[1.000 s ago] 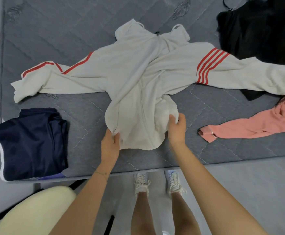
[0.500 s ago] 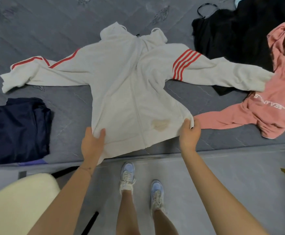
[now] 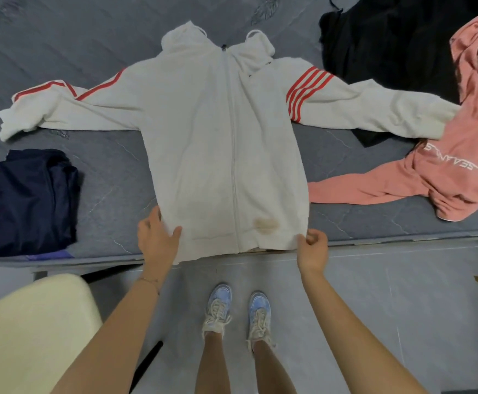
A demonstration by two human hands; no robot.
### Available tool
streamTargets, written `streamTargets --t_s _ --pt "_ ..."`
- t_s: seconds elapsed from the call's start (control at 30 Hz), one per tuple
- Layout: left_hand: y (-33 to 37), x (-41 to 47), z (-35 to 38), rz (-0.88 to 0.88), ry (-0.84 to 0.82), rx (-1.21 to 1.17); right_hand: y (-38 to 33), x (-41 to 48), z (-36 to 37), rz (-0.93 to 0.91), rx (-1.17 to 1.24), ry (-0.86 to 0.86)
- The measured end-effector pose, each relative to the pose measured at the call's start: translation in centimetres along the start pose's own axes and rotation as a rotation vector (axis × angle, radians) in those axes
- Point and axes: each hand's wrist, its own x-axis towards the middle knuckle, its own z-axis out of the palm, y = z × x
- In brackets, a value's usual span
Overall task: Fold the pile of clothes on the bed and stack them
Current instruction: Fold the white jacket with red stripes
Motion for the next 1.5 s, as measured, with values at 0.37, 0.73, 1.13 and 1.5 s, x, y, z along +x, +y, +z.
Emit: streamTargets --t_s 0.37,0.73,1.13,1.5 --pt "4.4 -1.1 1.1 0.279 -0.158 0.290 -4.4 -0.3 1.6 -0.432 -0.457 -0.217" --pt "12.4 2.6 0.9 0.428 -0.106 0.345 -13.0 2.9 2.0 -0.584 -0.688 -0.242" --pt "23.7 11.1 4.8 0.610 -0.142 0.450 -21.5 11.4 3.1 -0.529 -0.691 -0.166" --pt "36.8 11.2 15.7 0.670 -0.169 0.487 -24.8 26.6 -5.8 -0.549 -0.857 -0.095"
